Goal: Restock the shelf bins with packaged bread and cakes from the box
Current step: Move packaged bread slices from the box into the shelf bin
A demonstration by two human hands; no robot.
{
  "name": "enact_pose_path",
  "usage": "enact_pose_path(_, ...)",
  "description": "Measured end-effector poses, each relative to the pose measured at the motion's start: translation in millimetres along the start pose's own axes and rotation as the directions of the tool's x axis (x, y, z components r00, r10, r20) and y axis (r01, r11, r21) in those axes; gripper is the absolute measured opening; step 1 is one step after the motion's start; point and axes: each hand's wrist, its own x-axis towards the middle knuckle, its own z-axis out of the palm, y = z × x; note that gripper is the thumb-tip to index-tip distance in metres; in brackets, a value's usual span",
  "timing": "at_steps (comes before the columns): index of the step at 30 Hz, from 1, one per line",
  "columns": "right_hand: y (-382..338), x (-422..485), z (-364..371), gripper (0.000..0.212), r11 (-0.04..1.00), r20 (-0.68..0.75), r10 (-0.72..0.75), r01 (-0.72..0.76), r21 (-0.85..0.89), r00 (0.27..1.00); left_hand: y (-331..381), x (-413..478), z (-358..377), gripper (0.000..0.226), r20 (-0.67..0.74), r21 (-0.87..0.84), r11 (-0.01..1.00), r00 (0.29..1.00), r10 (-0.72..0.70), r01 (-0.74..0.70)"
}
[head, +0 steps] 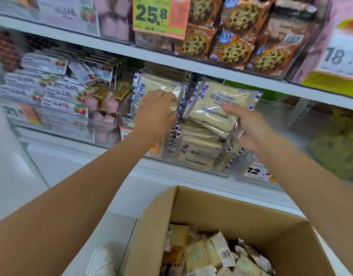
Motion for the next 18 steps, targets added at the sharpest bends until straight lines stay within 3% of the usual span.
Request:
enact_pose_path(2,-6,32,8,0.068,1.0,-0.015,-0.028,0.028,0.014,0.999,-14,12,11,0.027,-0.035,0.002,0.999,0.999,0.035,-0.035)
enact_pose_path(5,-3,86,11,0.122,0.997,-0.111,-0.062,0.056,-0.051,0.992,-28,16,27,0.026,-0.138,-0.051,0.992,0.985,0.106,-0.114)
enact_pose_path(6,-2,99,14,0.123,0.995,-0.13,-0.058,0.047,-0.086,0.99,-31,15,30,0.026,-0.16,-0.066,0.99,0.98,0.116,-0.128)
enact_pose_path(9,-9,123,29,0.05,0.986,-0.127,-0.057,0.036,-0.163,0.99,-33,16,33,0.025,-0.189,-0.067,0.989,0.975,0.114,-0.129)
enact_pose_path(10,-10,133,35,0.043,0.975,-0.142,-0.088,0.057,-0.213,0.986,-34,17,34,0.024,-0.195,-0.058,0.989,0.973,0.124,-0.137)
enact_pose_path(13,-10,158,44,0.063,0.931,-0.112,-0.204,0.158,-0.329,0.973,-36,15,35,0.022,-0.207,-0.05,0.988,0.969,0.136,-0.149)
enact_pose_path(18,-8,178,41,0.068,0.912,-0.076,-0.257,0.215,-0.35,0.964,-35,15,36,0.019,-0.229,-0.048,0.986,0.962,0.145,-0.16)
